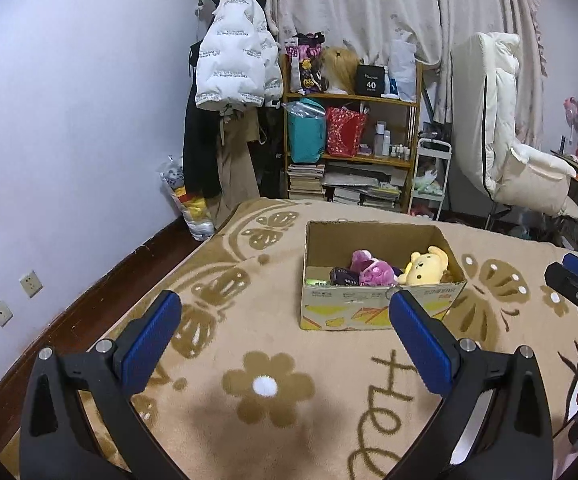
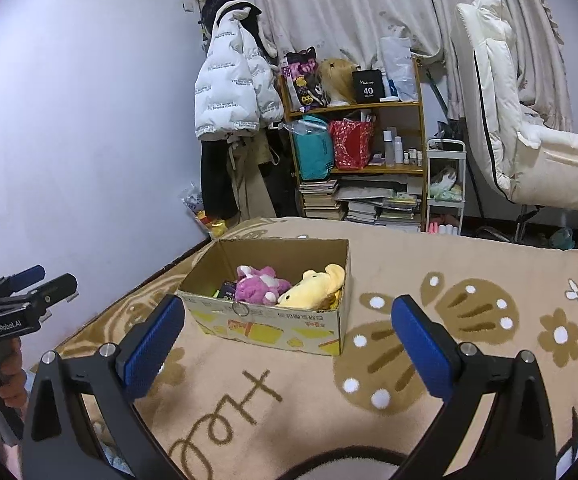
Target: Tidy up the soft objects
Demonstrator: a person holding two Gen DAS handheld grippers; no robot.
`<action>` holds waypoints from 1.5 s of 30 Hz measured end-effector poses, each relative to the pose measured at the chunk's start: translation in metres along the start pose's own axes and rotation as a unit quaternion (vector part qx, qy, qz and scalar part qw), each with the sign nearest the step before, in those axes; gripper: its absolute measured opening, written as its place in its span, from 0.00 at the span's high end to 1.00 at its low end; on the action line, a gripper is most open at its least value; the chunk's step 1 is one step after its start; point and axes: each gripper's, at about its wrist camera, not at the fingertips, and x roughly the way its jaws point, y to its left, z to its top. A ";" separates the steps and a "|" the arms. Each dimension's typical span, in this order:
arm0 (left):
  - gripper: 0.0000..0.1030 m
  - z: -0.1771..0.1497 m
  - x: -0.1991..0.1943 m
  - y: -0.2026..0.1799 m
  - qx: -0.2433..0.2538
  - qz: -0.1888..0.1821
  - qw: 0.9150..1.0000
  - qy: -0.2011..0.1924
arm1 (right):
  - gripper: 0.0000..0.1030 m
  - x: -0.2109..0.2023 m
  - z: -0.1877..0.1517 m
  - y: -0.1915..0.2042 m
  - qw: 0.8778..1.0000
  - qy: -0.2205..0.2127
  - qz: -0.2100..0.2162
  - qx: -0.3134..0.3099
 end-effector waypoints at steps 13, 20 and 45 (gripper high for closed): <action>0.00 -0.008 0.013 -0.006 0.006 0.005 1.000 0.022 | 0.00 0.007 -0.009 -0.004 1.000 0.015 -0.012 -0.002; 0.00 -0.009 0.014 -0.007 0.007 0.010 1.000 0.023 | 0.00 0.011 -0.011 -0.009 1.000 0.023 -0.017 0.005; 0.00 -0.010 0.015 -0.010 0.012 0.014 1.000 0.020 | 0.00 0.015 -0.014 -0.012 0.999 0.030 -0.018 0.006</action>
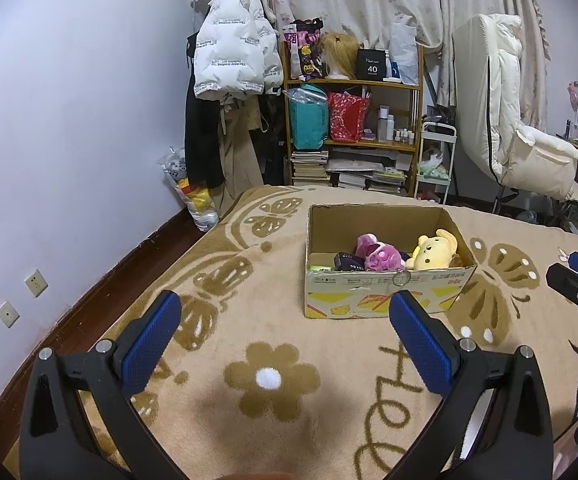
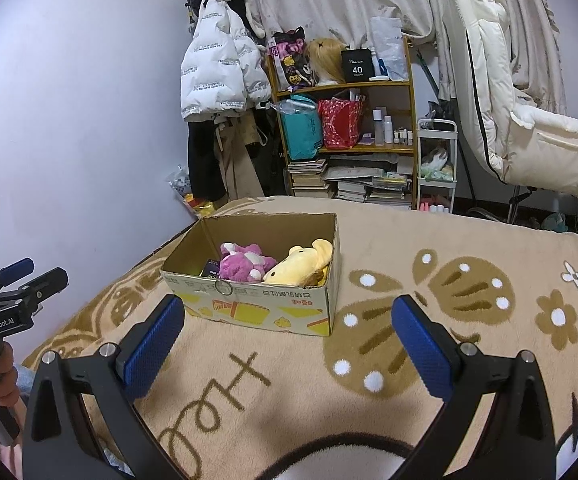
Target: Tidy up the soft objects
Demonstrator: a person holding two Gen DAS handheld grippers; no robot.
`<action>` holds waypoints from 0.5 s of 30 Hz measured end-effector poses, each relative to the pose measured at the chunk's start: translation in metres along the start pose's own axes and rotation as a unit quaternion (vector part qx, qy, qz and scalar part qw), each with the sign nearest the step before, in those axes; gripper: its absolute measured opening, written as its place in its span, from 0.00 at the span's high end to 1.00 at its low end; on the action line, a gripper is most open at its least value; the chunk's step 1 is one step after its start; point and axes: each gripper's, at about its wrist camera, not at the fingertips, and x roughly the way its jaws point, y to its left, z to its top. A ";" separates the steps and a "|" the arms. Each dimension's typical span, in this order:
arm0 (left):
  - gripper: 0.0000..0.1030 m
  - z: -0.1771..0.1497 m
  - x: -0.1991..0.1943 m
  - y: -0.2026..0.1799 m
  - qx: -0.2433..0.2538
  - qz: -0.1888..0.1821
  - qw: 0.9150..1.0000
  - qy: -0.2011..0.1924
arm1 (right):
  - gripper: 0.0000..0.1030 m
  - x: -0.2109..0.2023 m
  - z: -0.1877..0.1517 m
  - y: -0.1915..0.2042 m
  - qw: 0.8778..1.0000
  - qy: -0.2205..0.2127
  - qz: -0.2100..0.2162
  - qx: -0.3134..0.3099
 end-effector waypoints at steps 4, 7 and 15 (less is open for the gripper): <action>0.00 -0.001 0.000 -0.001 0.003 -0.010 1.000 -0.002 | 0.00 0.000 0.000 0.000 1.000 0.001 0.000 0.000; 0.00 -0.001 -0.001 -0.004 0.009 -0.010 1.000 -0.003 | 0.00 0.001 -0.001 0.000 1.000 0.002 0.000 0.002; 0.00 -0.001 -0.001 -0.008 0.015 -0.009 1.000 0.000 | 0.00 0.002 -0.003 -0.001 1.000 0.005 0.000 0.002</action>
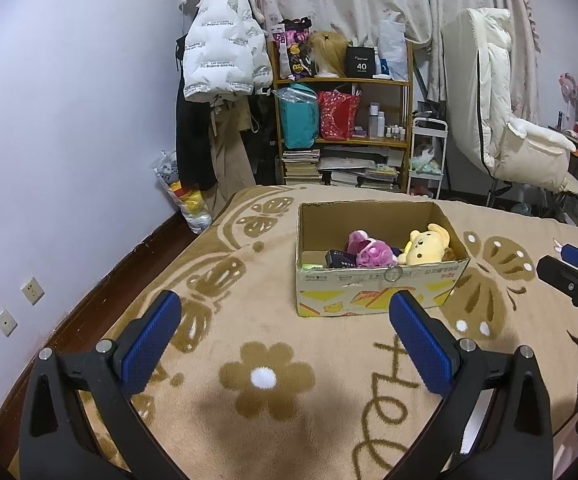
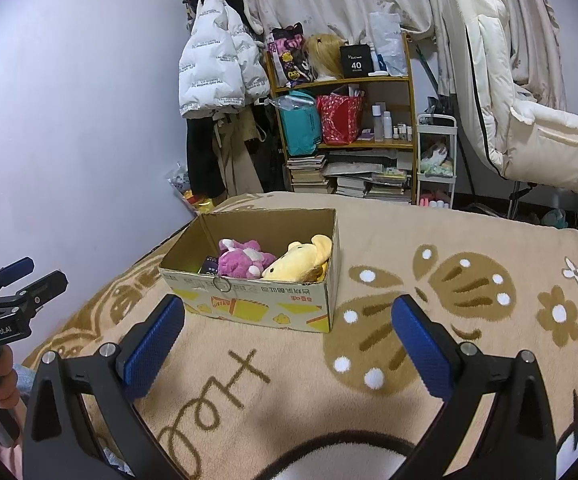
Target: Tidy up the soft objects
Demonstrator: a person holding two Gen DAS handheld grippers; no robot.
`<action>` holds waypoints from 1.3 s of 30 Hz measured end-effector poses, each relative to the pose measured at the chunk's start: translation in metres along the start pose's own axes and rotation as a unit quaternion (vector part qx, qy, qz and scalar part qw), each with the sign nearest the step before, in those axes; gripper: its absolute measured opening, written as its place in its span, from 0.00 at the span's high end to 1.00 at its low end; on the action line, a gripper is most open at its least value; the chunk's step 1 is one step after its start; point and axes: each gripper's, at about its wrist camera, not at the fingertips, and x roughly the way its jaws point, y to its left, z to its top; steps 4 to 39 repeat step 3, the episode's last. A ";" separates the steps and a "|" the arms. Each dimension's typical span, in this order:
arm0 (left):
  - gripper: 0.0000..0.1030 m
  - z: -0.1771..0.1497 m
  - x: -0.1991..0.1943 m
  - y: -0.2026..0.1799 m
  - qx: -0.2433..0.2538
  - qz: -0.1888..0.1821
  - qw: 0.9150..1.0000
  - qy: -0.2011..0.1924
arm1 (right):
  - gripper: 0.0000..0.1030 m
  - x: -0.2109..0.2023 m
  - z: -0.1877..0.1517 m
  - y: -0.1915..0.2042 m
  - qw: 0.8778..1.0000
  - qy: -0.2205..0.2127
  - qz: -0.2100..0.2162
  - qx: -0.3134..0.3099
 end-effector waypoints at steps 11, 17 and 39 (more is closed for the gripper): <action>0.00 0.000 0.000 0.000 0.000 0.000 1.000 0.000 | 0.00 0.002 -0.005 0.000 1.000 0.001 -0.001 0.000; 0.00 0.000 0.000 0.000 0.000 0.000 1.000 0.000 | 0.00 0.002 -0.005 0.000 1.000 0.001 -0.001 0.000; 0.00 0.000 0.000 0.000 0.000 0.000 1.000 0.000 | 0.00 0.002 -0.005 0.000 1.000 0.001 -0.001 0.000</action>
